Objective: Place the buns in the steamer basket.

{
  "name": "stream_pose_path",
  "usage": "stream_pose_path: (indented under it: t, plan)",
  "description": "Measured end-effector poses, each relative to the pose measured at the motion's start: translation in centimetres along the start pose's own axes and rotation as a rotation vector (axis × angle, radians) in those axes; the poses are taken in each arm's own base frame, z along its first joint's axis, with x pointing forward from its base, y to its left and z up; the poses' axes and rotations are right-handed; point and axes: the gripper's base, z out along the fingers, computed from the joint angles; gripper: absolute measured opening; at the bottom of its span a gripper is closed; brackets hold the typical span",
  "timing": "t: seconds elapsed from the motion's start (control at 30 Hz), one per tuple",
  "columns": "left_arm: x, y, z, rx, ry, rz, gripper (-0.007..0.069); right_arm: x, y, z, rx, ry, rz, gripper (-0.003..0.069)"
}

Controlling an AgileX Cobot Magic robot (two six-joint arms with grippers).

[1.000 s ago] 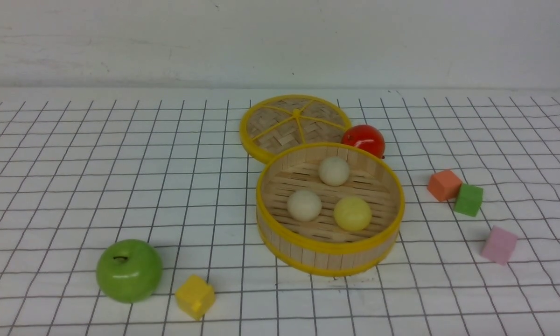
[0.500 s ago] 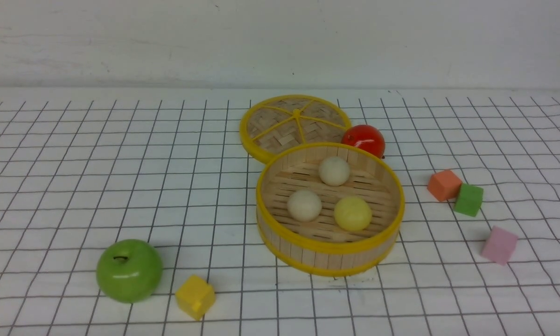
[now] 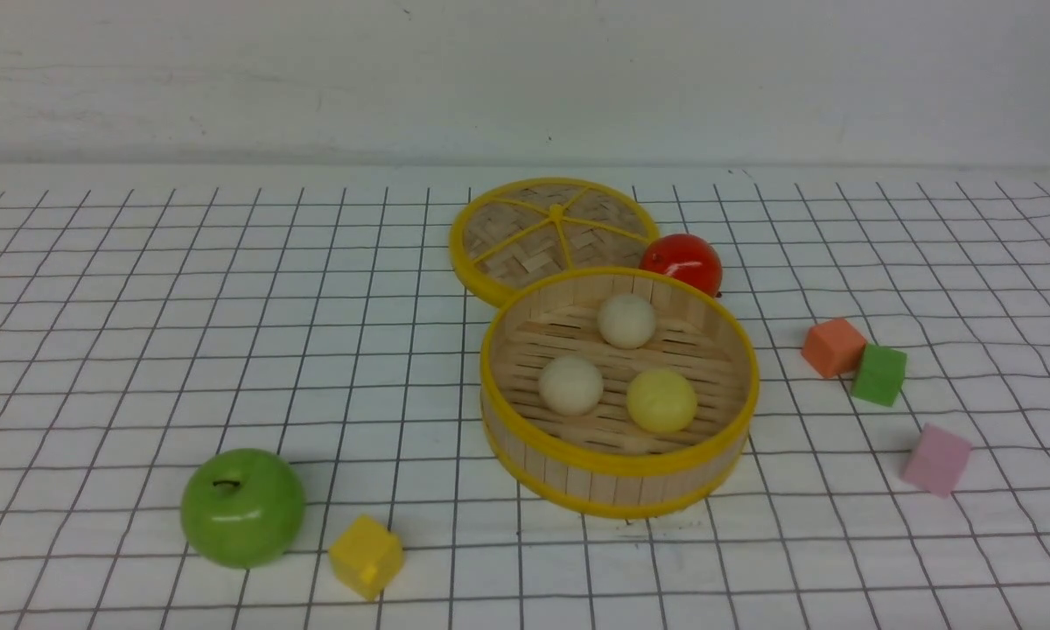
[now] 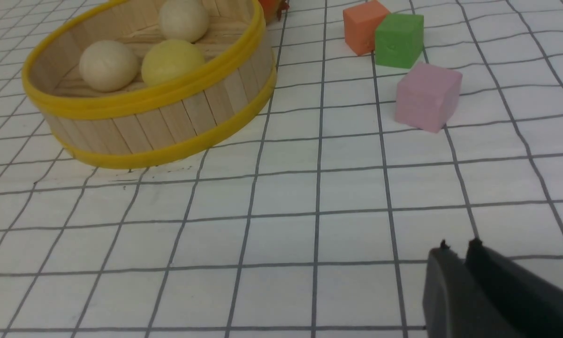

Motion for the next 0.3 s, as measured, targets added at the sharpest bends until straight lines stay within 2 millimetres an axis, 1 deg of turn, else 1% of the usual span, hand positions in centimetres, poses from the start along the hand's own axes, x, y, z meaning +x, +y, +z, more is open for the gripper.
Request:
stream_pose_path:
  t: [0.3]
  plan:
    - [0.00, 0.00, 0.00, 0.000, 0.000, 0.000, -0.0013, 0.00, 0.00, 0.00, 0.000, 0.000, 0.000, 0.0065]
